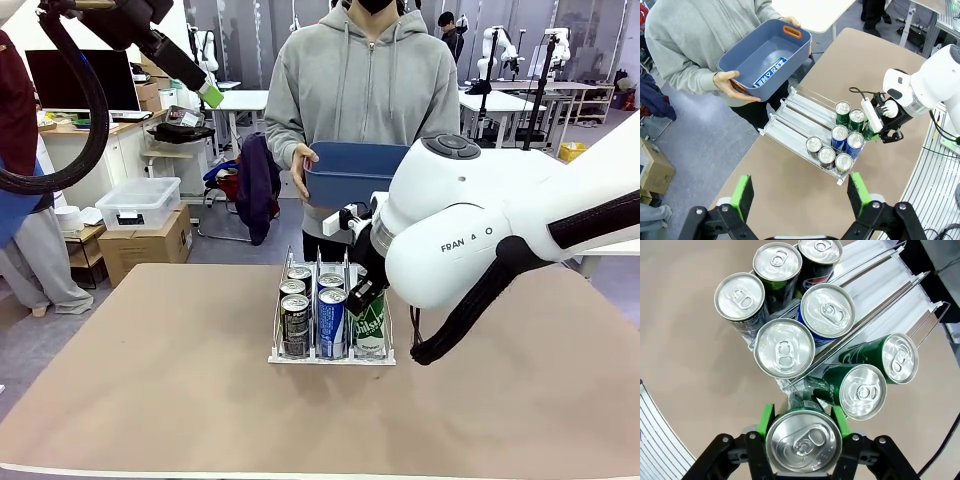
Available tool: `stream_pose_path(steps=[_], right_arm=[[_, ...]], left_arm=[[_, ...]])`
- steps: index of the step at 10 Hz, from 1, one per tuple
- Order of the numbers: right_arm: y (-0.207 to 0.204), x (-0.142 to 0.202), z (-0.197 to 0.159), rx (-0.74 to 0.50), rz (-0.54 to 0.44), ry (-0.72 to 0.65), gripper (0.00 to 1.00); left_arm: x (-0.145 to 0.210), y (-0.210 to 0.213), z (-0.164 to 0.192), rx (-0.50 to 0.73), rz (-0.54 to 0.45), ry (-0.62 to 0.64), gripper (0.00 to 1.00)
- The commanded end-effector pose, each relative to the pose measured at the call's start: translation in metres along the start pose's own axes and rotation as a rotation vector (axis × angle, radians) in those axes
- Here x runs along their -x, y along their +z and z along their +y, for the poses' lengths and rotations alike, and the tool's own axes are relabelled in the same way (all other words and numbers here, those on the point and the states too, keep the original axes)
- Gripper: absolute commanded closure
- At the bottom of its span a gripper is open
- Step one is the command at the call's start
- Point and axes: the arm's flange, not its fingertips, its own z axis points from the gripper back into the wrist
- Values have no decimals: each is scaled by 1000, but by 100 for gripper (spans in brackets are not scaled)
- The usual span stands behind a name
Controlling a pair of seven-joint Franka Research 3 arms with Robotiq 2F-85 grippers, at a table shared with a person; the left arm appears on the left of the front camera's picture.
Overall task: Fill the beverage cans into the dispenser.
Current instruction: Place the picked Sprite in the line of the Automatic Can Dispenser with the same cans.
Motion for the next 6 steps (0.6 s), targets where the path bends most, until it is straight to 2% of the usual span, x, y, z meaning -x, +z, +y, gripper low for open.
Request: stream_pose_path(steps=[1, 4, 6], right_arm=[[-3, -1, -5, 90, -38, -36, 42], [-14, -21, -44, 140, -120, -92, 42], [-23, -28, -55, 125, -113, -72, 42]], left_arm=[[1, -1, 2, -7, -7, -3, 0], [1, -1, 2, -7, -7, -3, 0], [1, -1, 2, -7, -7, -3, 0]])
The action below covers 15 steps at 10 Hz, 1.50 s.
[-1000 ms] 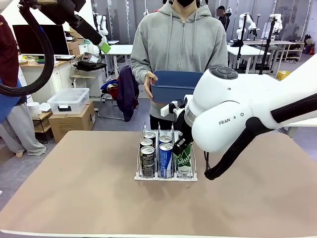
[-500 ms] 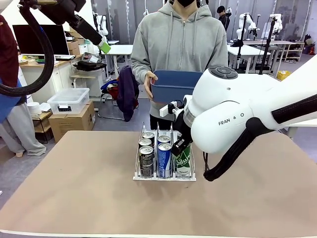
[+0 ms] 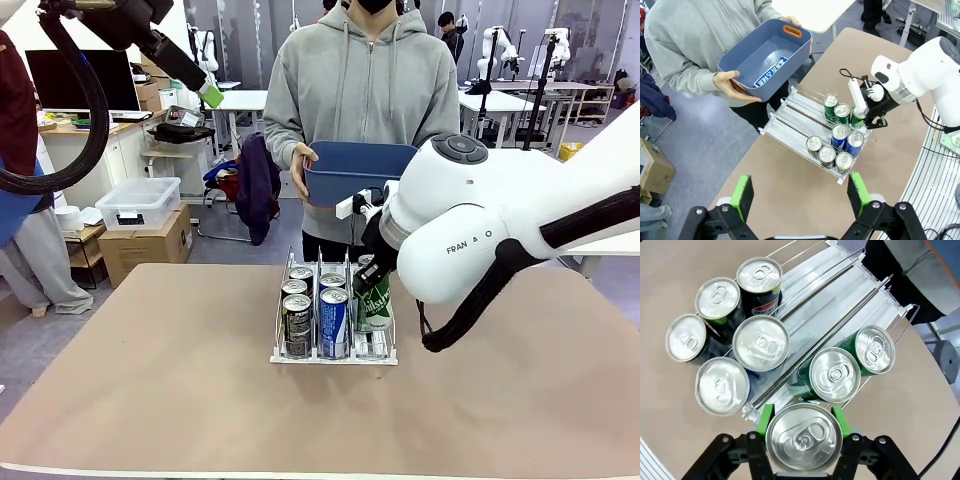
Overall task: Fill the beverage cans into the dispenser.
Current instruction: Place the picked Sprite in the line of the Automatic Can Dispenser with the same cans.
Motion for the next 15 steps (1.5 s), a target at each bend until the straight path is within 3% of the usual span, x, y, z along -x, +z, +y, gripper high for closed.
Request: stream_pose_path(steps=[1, 11, 15], right_arm=[[-16, -16, -7, 30, -48, -1, 42], [-12, 36, 16, -88, -70, -64, 42], [13, 35, 6, -83, -88, -64, 4]], left_arm=[[1, -1, 2, -7, -7, -3, 0], [1, -1, 2, -7, -7, -3, 0], [1, -1, 2, -7, -7, -3, 0]])
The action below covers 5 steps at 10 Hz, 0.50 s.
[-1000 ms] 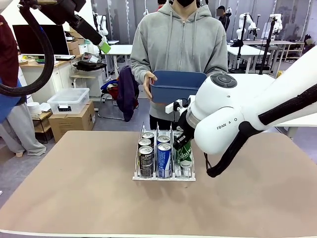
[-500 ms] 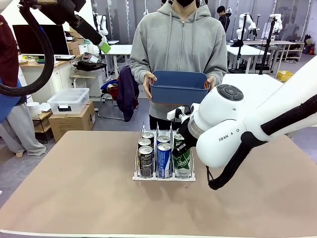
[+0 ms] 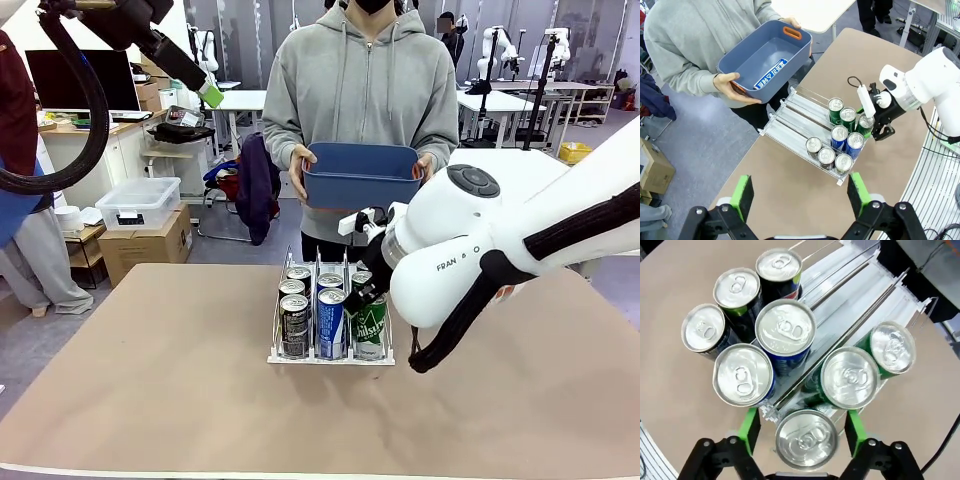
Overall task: Fill the beverage cans into the dispenser.
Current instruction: Place the picked Sprite in the line of the Automatic Can Dispenser with the same cans.
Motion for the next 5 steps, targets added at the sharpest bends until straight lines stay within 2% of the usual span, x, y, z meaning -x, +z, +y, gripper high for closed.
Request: stream_pose_path(steps=[1, 5], right_arm=[[34, 4, -13, -5, -2, -2, 0], [79, -5, -28, -180, 37, 61, 0]], left_arm=[[1, -1, 2, -7, -7, -3, 0], [1, -1, 2, -7, -7, -3, 0]])
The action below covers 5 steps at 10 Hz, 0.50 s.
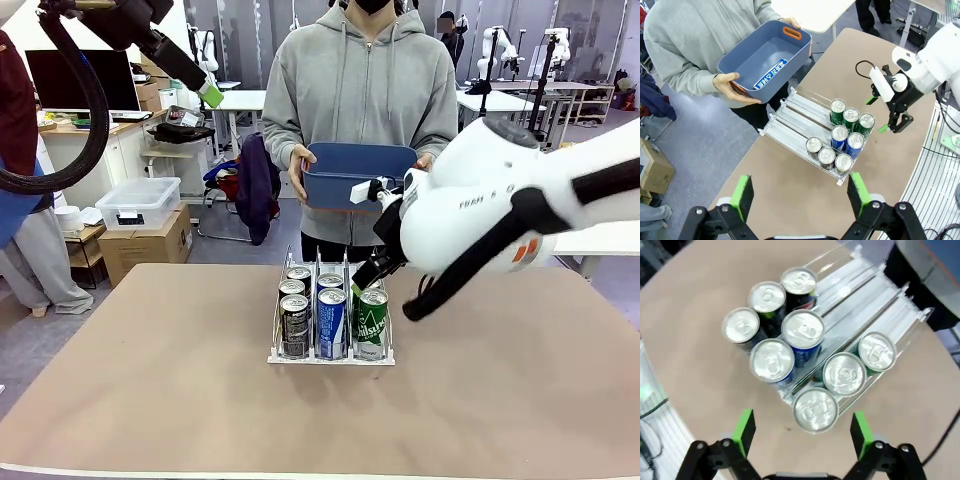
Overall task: Fill the beverage cans into the dispenser.
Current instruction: Place the picked Sprite in the line of the Automatic Can Dispenser with the same cans.
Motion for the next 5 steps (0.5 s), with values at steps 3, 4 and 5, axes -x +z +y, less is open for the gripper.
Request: stream_pose_path(steps=[3, 4, 5], right_arm=[[40, 6, -18, -112, 82, 60, 0], [46, 4, -13, -133, 103, 77, 0], [35, 3, -13, -90, 58, 42, 0]], left_arm=[[1, -1, 2, -7, -7, -3, 0], [1, -1, 2, -7, -7, -3, 0], [1, -1, 2, -7, -7, -3, 0]])
